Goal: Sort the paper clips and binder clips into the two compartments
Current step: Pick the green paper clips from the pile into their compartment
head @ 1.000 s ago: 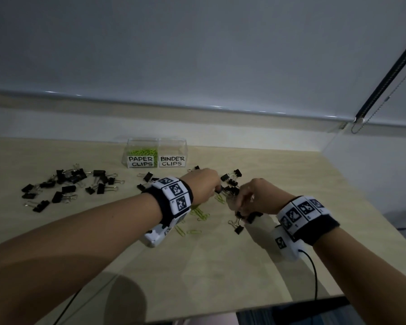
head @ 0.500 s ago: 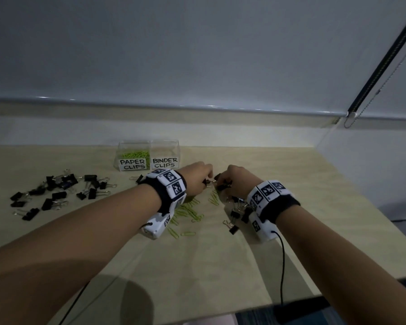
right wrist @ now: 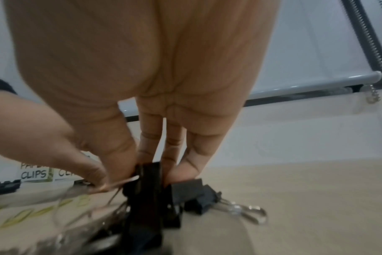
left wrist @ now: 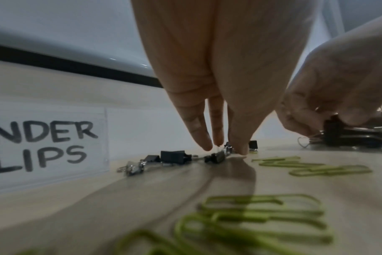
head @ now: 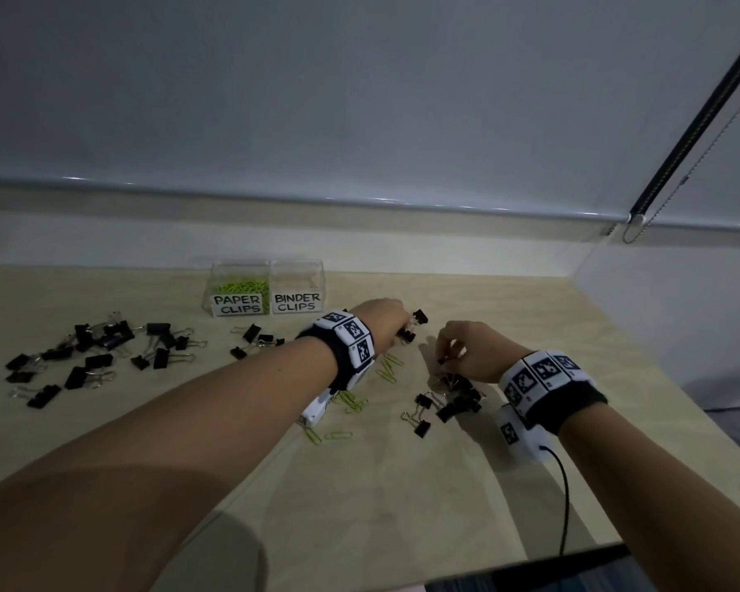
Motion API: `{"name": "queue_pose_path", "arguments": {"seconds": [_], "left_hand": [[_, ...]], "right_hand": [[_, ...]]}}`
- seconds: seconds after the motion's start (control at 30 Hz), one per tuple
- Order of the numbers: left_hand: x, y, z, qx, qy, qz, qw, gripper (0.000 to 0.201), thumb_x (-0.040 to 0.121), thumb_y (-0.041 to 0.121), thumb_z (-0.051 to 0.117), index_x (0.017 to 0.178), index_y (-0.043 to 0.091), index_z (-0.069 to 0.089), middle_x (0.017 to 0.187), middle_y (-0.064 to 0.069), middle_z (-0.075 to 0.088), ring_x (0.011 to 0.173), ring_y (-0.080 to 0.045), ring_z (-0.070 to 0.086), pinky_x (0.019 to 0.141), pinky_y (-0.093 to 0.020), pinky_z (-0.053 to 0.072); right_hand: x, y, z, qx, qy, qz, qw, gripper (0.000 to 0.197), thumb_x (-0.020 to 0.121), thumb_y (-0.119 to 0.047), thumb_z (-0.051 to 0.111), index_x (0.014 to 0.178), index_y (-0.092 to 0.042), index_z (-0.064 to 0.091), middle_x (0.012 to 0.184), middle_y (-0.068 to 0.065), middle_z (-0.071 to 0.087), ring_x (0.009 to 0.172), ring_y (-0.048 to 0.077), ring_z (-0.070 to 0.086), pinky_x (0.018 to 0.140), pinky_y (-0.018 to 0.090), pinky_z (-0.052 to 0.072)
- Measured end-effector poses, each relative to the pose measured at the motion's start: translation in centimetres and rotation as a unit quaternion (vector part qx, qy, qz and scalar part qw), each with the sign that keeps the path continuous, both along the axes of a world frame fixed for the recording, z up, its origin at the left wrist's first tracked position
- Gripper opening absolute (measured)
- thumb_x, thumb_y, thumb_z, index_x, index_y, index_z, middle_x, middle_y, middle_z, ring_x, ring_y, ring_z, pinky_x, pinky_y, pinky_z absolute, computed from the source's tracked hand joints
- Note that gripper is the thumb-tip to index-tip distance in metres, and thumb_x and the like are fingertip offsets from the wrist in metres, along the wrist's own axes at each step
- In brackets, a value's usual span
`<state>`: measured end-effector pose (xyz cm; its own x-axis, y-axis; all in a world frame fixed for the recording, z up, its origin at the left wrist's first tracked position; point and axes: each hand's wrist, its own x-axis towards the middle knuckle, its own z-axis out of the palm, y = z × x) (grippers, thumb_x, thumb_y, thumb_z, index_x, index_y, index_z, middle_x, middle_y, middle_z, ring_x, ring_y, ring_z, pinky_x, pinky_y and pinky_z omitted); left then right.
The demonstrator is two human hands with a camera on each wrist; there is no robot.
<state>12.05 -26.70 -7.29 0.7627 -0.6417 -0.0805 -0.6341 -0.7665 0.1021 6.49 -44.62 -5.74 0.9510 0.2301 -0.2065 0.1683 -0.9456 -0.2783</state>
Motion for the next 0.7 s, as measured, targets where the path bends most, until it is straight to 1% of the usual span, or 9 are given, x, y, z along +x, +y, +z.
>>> {"name": "queue_pose_path", "arguments": {"seconds": [0.07, 0.13, 0.2, 0.27, 0.37, 0.43, 0.53, 0.63, 0.7], "left_hand": [[0.2, 0.1, 0.2, -0.003, 0.000, 0.022, 1.000, 0.024, 0.091, 0.005, 0.058, 0.115, 0.004, 0.061, 0.120, -0.014, 0.057, 0.108, -0.031, 0.055, 0.085, -0.035, 0.042], [0.4, 0.4, 0.3, -0.006, 0.009, 0.045, 0.999, 0.021, 0.091, 0.005, 0.058, 0.112, 0.003, 0.061, 0.119, -0.015, 0.058, 0.107, -0.032, 0.056, 0.085, -0.036, 0.044], [0.6, 0.9, 0.3, -0.017, 0.015, 0.063, 0.998, 0.019, 0.091, 0.002, 0.054, 0.109, 0.002, 0.060, 0.117, -0.017, 0.057, 0.105, -0.034, 0.056, 0.086, -0.039, 0.045], [0.6, 1.4, 0.3, -0.035, 0.017, 0.081, 0.996, 0.019, 0.091, 0.001, 0.051, 0.107, 0.001, 0.061, 0.114, -0.017, 0.058, 0.102, -0.034, 0.057, 0.086, -0.040, 0.047], [0.8, 2.1, 0.3, -0.052, 0.014, 0.113, 0.992, 0.017, 0.090, 0.003, 0.052, 0.102, 0.001, 0.063, 0.108, -0.018, 0.062, 0.097, -0.035, 0.060, 0.084, -0.040, 0.051], [0.8, 2.7, 0.3, -0.059, 0.015, 0.127, 0.990, 0.015, 0.090, 0.004, 0.054, 0.100, 0.000, 0.064, 0.105, -0.018, 0.063, 0.094, -0.035, 0.062, 0.083, -0.041, 0.052], [0.6, 3.4, 0.4, -0.073, 0.016, 0.135, 0.988, 0.018, 0.093, 0.010, 0.053, 0.104, 0.001, 0.064, 0.108, -0.017, 0.063, 0.097, -0.034, 0.061, 0.084, -0.040, 0.051], [-0.4, 4.6, 0.7, -0.101, 0.014, 0.122, 0.987, 0.020, 0.094, 0.012, 0.054, 0.110, 0.005, 0.064, 0.113, -0.012, 0.058, 0.102, -0.029, 0.057, 0.087, -0.035, 0.045], [-1.4, 6.1, 0.9, -0.115, 0.011, 0.109, 0.987, 0.018, 0.093, 0.011, 0.055, 0.107, 0.008, 0.066, 0.112, -0.008, 0.057, 0.102, -0.026, 0.057, 0.086, -0.032, 0.044]], "right_hand": [[0.2, 0.0, 0.6, -0.010, 0.019, -0.013, 1.000, 0.007, 0.080, -0.014, 0.065, 0.084, -0.020, 0.063, 0.095, -0.003, 0.059, 0.091, 0.019, 0.061, 0.079, 0.032, 0.054], [0.6, 0.7, 1.0, -0.005, 0.012, -0.024, 1.000, 0.009, 0.081, -0.016, 0.064, 0.089, -0.020, 0.065, 0.098, -0.003, 0.061, 0.089, 0.017, 0.061, 0.079, 0.029, 0.052], [1.5, 2.0, 1.1, -0.007, -0.025, -0.025, 0.999, 0.016, 0.082, -0.011, 0.062, 0.096, -0.015, 0.068, 0.102, 0.001, 0.064, 0.089, 0.016, 0.061, 0.080, 0.026, 0.051], [2.4, 3.5, 0.8, -0.011, -0.055, -0.025, 0.998, 0.020, 0.082, -0.004, 0.060, 0.097, -0.012, 0.070, 0.104, 0.005, 0.068, 0.094, 0.019, 0.063, 0.085, 0.028, 0.052], [3.2, 5.2, 0.2, -0.026, -0.050, -0.023, 0.998, 0.024, 0.081, -0.002, 0.059, 0.095, -0.013, 0.074, 0.103, 0.007, 0.071, 0.096, 0.024, 0.065, 0.086, 0.030, 0.053], [3.3, 6.0, -0.3, -0.043, -0.045, -0.012, 0.998, 0.026, 0.083, -0.005, 0.056, 0.098, -0.014, 0.076, 0.102, 0.009, 0.071, 0.094, 0.026, 0.065, 0.083, 0.030, 0.053], [3.1, 6.7, -0.8, -0.069, -0.035, -0.001, 0.997, 0.030, 0.087, -0.006, 0.051, 0.103, -0.014, 0.074, 0.104, 0.013, 0.070, 0.092, 0.030, 0.065, 0.081, 0.032, 0.053], [2.3, 6.9, -0.8, -0.103, -0.006, 0.024, 0.994, 0.032, 0.086, 0.003, 0.047, 0.106, -0.007, 0.070, 0.096, 0.015, 0.065, 0.086, 0.031, 0.062, 0.071, 0.031, 0.049], [1.5, 6.9, -1.1, -0.117, -0.008, 0.060, 0.991, 0.031, 0.087, 0.002, 0.048, 0.109, -0.009, 0.067, 0.098, 0.014, 0.061, 0.088, 0.030, 0.061, 0.073, 0.033, 0.050]]}}
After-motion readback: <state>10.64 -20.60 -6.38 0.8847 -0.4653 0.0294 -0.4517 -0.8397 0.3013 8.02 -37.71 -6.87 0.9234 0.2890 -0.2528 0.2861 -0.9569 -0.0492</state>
